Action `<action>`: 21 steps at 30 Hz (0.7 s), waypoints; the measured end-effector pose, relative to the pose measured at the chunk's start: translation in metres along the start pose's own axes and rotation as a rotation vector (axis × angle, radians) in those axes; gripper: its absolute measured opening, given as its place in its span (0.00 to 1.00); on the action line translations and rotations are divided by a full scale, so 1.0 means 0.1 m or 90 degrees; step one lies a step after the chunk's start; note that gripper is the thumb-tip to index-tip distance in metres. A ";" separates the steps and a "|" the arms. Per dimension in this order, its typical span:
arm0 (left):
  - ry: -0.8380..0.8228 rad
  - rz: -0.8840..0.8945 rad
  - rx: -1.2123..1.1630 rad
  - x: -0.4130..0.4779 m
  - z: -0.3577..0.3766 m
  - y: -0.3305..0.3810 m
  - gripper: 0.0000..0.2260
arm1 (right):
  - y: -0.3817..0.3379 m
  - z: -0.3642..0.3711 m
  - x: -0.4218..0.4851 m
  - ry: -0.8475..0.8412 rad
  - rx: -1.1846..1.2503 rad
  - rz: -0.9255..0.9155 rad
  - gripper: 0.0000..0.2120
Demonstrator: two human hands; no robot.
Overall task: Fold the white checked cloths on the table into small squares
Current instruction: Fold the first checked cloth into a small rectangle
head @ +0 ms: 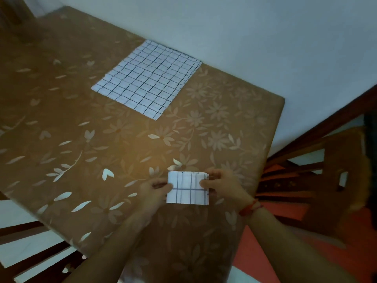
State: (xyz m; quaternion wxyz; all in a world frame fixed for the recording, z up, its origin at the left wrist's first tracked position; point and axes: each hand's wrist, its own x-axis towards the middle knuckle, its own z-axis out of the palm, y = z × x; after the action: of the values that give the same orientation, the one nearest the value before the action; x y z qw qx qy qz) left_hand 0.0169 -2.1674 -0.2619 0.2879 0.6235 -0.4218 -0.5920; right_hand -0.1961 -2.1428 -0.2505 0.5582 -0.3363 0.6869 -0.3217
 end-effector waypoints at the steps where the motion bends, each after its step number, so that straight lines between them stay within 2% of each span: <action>1: -0.010 -0.007 -0.018 0.00 0.05 0.03 0.06 | 0.02 -0.06 -0.05 0.014 0.022 0.008 0.06; 5: -0.051 -0.028 -0.040 0.04 0.27 0.09 0.06 | 0.13 -0.26 -0.24 0.058 0.130 0.028 0.10; 8: -0.090 -0.019 -0.017 0.05 0.43 0.15 0.07 | 0.24 -0.39 -0.39 0.120 0.199 0.051 0.08; 12: -0.106 0.021 0.039 0.06 0.62 0.23 0.06 | 0.36 -0.50 -0.54 0.158 0.187 0.049 0.04; 18: -0.137 0.085 0.170 0.18 0.77 0.26 0.05 | 0.44 -0.58 -0.59 0.226 0.216 0.054 0.07; 21: -0.146 0.061 0.165 0.25 0.84 0.28 0.06 | 0.47 -0.61 -0.54 0.265 0.215 0.063 0.07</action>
State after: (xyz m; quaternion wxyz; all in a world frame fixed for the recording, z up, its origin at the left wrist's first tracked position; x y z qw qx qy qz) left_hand -0.0717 -2.1905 -0.2609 0.1829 0.5632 -0.5540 -0.5852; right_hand -0.2532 -2.0677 -0.2485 0.4681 -0.1307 0.7391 -0.4665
